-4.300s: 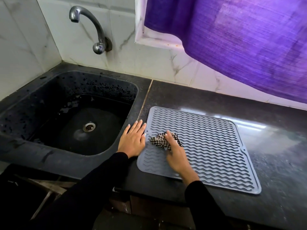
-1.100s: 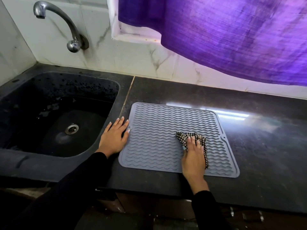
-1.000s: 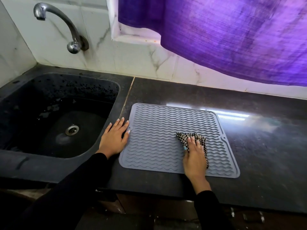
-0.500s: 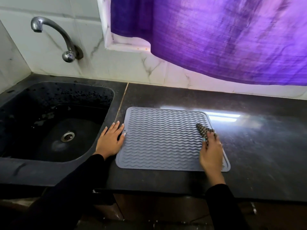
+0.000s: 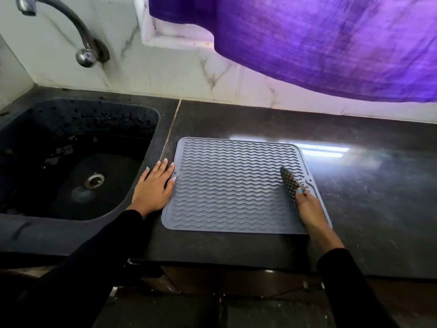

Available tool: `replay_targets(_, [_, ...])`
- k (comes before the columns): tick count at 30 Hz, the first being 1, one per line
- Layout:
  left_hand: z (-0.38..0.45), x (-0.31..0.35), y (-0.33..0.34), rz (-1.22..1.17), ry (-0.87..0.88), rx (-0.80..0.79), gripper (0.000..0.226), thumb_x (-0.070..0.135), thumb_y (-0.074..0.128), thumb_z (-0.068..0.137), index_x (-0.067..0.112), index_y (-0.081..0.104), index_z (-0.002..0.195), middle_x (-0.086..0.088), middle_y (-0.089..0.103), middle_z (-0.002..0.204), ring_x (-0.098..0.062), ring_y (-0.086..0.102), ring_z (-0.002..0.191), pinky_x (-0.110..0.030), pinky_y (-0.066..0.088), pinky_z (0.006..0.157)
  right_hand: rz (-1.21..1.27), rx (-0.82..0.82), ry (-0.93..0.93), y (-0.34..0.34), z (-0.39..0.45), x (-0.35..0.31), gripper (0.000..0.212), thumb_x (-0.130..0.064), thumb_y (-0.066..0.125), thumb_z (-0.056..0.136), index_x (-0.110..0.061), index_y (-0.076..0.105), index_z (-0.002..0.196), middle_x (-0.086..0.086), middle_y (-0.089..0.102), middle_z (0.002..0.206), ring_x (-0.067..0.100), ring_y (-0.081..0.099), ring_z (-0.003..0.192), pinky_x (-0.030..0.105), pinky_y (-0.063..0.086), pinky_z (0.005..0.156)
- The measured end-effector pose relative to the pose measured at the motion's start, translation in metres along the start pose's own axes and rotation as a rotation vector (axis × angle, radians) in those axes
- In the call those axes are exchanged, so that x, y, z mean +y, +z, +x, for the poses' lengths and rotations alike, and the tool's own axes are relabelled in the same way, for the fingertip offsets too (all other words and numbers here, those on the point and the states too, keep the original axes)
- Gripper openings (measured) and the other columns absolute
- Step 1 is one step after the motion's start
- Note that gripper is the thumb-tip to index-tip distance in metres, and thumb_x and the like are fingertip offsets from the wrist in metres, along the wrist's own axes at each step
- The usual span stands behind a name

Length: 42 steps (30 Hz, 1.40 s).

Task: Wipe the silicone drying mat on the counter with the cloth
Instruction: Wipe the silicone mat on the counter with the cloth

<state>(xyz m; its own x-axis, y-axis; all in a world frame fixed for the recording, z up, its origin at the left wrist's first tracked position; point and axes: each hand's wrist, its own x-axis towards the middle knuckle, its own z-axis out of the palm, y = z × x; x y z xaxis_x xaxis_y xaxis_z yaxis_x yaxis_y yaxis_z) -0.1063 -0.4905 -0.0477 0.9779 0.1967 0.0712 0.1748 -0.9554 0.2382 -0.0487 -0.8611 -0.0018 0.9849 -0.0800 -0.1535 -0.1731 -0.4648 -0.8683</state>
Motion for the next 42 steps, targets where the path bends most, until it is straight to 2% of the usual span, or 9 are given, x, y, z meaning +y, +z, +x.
replay_targets(4, [-0.001, 0.002, -0.002, -0.005, -0.008, -0.014, 0.067, 0.048, 0.008, 0.087, 0.022, 0.018, 0.148, 0.001, 0.014, 0.157, -0.013, 0.008, 0.144, -0.038, 0.003, 0.116, 0.535, 0.111, 0.172, -0.015, 0.017, -0.025, 0.043, -0.026, 0.03, 0.101, 0.0, 0.044, 0.133, 0.009, 0.053, 0.112, 0.014, 0.056, 0.082, 0.024, 0.046, 0.068])
replay_targets(9, [-0.001, 0.003, -0.004, -0.002, -0.014, -0.024, 0.055, 0.043, 0.016, 0.096, 0.023, 0.017, 0.148, 0.001, 0.012, 0.157, -0.013, 0.007, 0.144, -0.036, 0.002, 0.116, -0.303, -0.071, -0.332, 0.055, 0.006, -0.034, 0.043, -0.028, 0.03, 0.1, -0.01, 0.035, 0.139, 0.007, 0.046, 0.132, 0.022, 0.044, 0.12, 0.034, 0.035, 0.102])
replay_targets(12, [0.0, 0.003, -0.005, 0.004, -0.005, -0.011, 0.059, 0.047, 0.013, 0.094, 0.023, 0.018, 0.148, 0.002, 0.013, 0.157, -0.012, 0.008, 0.144, -0.035, 0.002, 0.116, -0.785, -0.046, -0.376, 0.09, -0.003, -0.017, 0.059, -0.035, 0.025, 0.099, -0.004, 0.009, 0.147, 0.014, 0.008, 0.156, 0.029, 0.008, 0.144, 0.037, 0.005, 0.117])
replay_targets(17, [-0.001, 0.0, 0.0, -0.02, -0.004, 0.031, 0.077, 0.056, -0.002, 0.082, 0.023, 0.021, 0.147, 0.003, 0.016, 0.156, -0.011, 0.01, 0.144, -0.035, 0.004, 0.116, -0.86, -0.063, -0.398, 0.089, 0.007, -0.013, 0.061, -0.037, 0.024, 0.099, -0.005, 0.003, 0.147, 0.011, 0.0, 0.157, 0.023, -0.001, 0.145, 0.032, -0.001, 0.116])
replay_targets(22, [0.0, 0.001, 0.001, 0.0, -0.008, 0.015, 0.077, 0.055, -0.004, 0.081, 0.024, 0.02, 0.147, 0.003, 0.014, 0.156, -0.01, 0.008, 0.144, -0.035, 0.004, 0.116, -0.578, -0.158, -0.445, 0.072, 0.018, -0.02, 0.049, -0.025, 0.034, 0.1, -0.008, 0.025, 0.145, 0.002, 0.025, 0.151, 0.017, 0.021, 0.141, 0.031, 0.019, 0.115])
replay_targets(28, [-0.001, 0.003, -0.004, 0.008, -0.017, -0.029, 0.066, 0.046, 0.006, 0.087, 0.024, 0.016, 0.148, 0.004, 0.011, 0.157, -0.01, 0.005, 0.144, -0.035, 0.002, 0.116, 0.349, -0.078, 0.123, 0.044, 0.045, -0.051, 0.034, -0.024, 0.037, 0.099, 0.001, 0.056, 0.112, 0.014, 0.06, 0.1, 0.025, 0.055, 0.094, 0.036, 0.045, 0.08])
replay_targets(31, [0.001, 0.003, -0.005, -0.001, -0.011, -0.046, 0.07, 0.05, 0.0, 0.084, 0.024, 0.014, 0.148, 0.004, 0.01, 0.157, -0.01, 0.005, 0.144, -0.034, 0.001, 0.116, 0.018, -0.048, -0.193, 0.065, 0.018, -0.067, 0.026, -0.023, 0.037, 0.099, -0.011, 0.056, 0.111, 0.004, 0.057, 0.093, 0.017, 0.049, 0.091, 0.026, 0.036, 0.066])
replay_targets(36, [0.003, 0.004, -0.006, 0.009, -0.023, -0.063, 0.056, 0.042, 0.01, 0.095, 0.023, 0.013, 0.148, 0.003, 0.009, 0.157, -0.011, 0.004, 0.144, -0.035, 0.001, 0.117, -0.622, -0.101, -0.5, 0.127, -0.033, -0.035, 0.052, -0.024, 0.029, 0.099, -0.009, 0.015, 0.147, 0.003, 0.016, 0.155, 0.016, 0.013, 0.143, 0.026, 0.005, 0.117])
replay_targets(42, [0.001, 0.004, -0.004, -0.003, -0.037, -0.031, 0.065, 0.048, 0.002, 0.089, 0.024, 0.014, 0.148, 0.004, 0.011, 0.157, -0.01, 0.006, 0.144, -0.035, 0.001, 0.117, -0.653, -0.107, -0.495, 0.129, -0.034, -0.029, 0.053, -0.024, 0.031, 0.099, -0.012, 0.015, 0.147, 0.002, 0.011, 0.156, 0.016, 0.007, 0.145, 0.027, 0.0, 0.117])
